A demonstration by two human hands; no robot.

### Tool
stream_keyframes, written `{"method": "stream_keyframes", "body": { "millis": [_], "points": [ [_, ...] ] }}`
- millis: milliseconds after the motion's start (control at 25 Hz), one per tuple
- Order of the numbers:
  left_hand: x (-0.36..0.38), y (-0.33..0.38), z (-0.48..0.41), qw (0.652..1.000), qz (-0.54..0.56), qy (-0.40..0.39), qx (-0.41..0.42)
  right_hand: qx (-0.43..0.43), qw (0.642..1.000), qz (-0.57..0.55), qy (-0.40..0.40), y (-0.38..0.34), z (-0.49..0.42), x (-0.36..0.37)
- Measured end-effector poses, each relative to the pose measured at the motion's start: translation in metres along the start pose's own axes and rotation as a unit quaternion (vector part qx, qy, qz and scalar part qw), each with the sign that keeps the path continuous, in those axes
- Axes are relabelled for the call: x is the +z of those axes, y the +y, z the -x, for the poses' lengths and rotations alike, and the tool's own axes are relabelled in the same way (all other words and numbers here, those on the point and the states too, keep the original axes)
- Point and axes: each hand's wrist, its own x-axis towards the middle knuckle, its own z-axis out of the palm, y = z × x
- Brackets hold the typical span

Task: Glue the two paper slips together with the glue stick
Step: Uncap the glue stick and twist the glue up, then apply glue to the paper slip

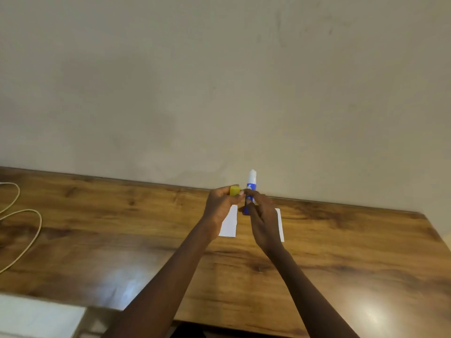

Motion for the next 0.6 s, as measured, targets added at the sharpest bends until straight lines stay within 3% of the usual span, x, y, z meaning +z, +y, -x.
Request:
{"method": "stream_keyframes", "body": {
  "millis": [200,320,480,600],
  "points": [
    [-0.023,-0.071,-0.037,0.976,-0.185,0.118,0.002,0.065,0.998,-0.019,-0.009,0.058,-0.002,0.029],
    [-0.039,-0.104,-0.045,0.951,-0.271,0.141,0.050,0.061,0.996,0.065,-0.005,0.082,-0.009,0.047],
    [-0.053,-0.137,-0.052,0.953,-0.273,0.123,0.053,0.063,0.989,0.132,0.023,0.097,-0.022,0.075],
    [-0.052,-0.150,-0.052,0.951,-0.268,0.125,0.089,0.089,0.983,0.160,-0.031,0.104,-0.029,0.087]
  ]
}}
